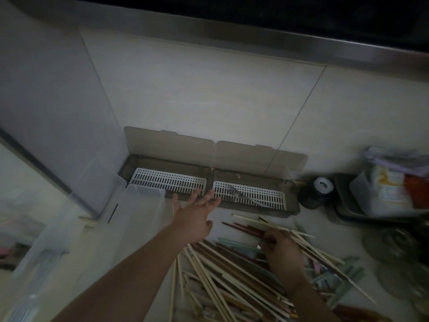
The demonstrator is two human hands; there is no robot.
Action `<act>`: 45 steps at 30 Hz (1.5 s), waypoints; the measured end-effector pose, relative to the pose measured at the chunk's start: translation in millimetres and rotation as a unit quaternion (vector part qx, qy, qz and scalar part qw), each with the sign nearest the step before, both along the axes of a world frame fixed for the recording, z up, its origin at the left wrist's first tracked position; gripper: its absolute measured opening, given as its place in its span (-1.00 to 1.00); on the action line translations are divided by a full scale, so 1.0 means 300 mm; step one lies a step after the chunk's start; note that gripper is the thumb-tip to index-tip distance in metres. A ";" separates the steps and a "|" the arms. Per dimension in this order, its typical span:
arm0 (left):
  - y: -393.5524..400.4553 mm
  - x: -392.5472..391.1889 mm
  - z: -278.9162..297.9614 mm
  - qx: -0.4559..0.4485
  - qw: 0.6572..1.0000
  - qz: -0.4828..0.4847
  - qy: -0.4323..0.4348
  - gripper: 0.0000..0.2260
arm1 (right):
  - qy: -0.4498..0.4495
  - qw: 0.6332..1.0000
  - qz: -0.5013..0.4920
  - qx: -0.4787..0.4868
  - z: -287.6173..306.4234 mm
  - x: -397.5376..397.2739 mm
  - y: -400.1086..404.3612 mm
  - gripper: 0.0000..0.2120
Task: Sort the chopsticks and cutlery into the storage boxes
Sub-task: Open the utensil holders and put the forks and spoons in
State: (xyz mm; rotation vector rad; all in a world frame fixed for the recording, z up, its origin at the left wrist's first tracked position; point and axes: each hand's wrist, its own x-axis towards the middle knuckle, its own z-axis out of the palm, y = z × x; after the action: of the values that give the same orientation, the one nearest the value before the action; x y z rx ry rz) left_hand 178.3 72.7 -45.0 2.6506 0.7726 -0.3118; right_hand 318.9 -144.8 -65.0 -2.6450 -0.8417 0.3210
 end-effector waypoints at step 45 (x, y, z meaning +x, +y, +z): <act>0.001 0.010 -0.008 -0.035 0.999 0.018 -0.015 -0.42 | 0.068 0.984 0.159 -0.030 0.039 0.332 0.443 -0.77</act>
State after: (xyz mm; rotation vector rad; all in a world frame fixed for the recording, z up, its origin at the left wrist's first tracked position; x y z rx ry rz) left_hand 181.3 73.0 -47.5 2.5679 0.7854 -0.2841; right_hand 418.5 -12.0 -53.3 -2.5034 -1.2254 0.6084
